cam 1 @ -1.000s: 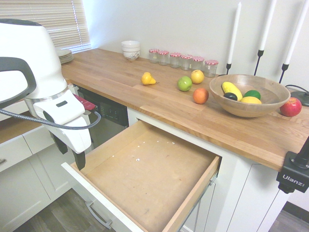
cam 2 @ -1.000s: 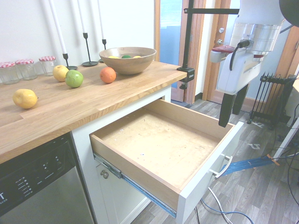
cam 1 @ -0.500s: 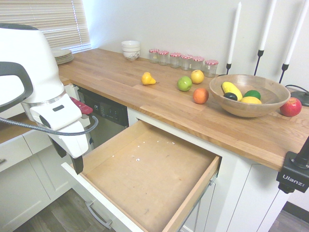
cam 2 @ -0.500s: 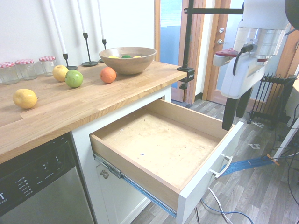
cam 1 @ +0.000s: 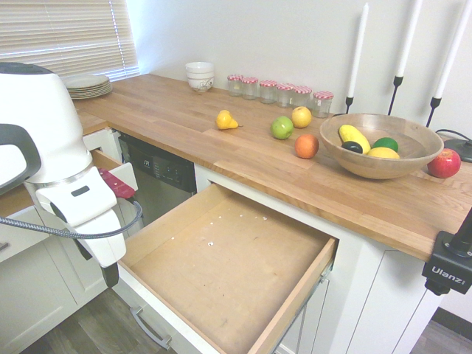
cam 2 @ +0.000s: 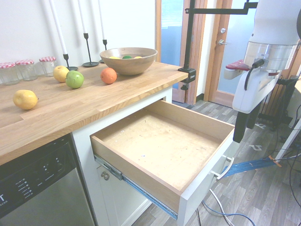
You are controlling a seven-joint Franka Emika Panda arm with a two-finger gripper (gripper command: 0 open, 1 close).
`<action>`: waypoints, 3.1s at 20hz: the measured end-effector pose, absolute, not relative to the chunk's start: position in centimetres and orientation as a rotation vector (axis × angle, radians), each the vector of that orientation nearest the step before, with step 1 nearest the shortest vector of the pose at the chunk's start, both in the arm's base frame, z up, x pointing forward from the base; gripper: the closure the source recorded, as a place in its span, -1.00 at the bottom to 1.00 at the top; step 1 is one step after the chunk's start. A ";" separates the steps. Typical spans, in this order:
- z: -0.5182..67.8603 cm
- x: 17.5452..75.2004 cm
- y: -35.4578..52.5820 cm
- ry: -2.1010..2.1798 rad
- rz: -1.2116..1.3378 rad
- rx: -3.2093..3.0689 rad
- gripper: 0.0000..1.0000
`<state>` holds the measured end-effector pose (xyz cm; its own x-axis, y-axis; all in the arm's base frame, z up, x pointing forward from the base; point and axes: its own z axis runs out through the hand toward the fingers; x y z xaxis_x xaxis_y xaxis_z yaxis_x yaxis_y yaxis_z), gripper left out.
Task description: Close the drawer
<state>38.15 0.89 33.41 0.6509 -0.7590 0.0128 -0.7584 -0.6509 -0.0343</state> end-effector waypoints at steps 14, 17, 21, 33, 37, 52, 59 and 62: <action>27.0 38.8 -3.2 1.360 0.040 -2.807 -1.00; 24.7 38.8 -3.6 1.371 0.069 -2.810 -1.00; 22.9 38.7 -3.8 1.385 0.092 -2.811 -1.00; 18.2 38.0 -4.1 1.382 0.148 -2.825 -1.00; 16.2 37.5 -4.3 1.379 0.170 -2.828 -1.00; 13.0 38.2 -4.8 1.358 0.185 -2.841 -1.00; 13.2 39.9 -3.9 1.293 0.090 -2.863 1.00; 12.7 40.4 -3.7 1.289 0.090 -2.870 1.00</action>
<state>40.36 -3.72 12.69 0.6631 -0.7469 -0.0499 -0.7465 -0.6647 0.0285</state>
